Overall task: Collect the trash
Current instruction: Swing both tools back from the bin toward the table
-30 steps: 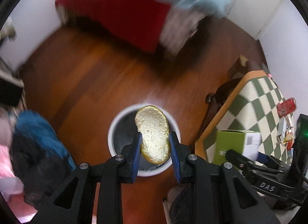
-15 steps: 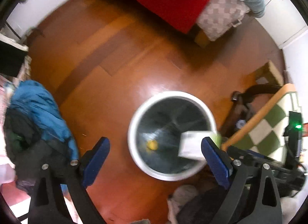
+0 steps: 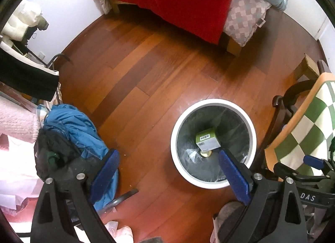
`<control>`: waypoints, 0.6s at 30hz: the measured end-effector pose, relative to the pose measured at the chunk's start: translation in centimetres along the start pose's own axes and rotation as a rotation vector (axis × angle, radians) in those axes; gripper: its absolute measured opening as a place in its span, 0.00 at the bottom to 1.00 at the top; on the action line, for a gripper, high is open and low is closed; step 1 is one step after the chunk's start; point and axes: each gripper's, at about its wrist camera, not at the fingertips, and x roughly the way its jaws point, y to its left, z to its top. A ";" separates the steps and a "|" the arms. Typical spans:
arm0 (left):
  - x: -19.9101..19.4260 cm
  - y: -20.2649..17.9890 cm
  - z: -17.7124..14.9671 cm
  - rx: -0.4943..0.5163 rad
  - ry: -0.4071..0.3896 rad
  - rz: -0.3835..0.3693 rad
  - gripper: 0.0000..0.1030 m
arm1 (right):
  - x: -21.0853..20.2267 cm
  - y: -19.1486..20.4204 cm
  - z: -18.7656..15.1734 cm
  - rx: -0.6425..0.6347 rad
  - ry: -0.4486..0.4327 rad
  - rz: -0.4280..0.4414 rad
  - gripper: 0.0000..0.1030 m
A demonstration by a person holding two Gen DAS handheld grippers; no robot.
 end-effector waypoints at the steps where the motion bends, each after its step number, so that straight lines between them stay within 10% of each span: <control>1: -0.6 0.0 -0.3 -0.002 -0.007 -0.006 0.94 | -0.9 0.2 -0.3 -0.004 -0.012 -0.001 1.00; 18: -12.9 -0.4 -3.9 -0.033 -0.185 -0.015 0.94 | -16.0 0.0 -6.9 -0.062 -0.235 0.120 1.00</control>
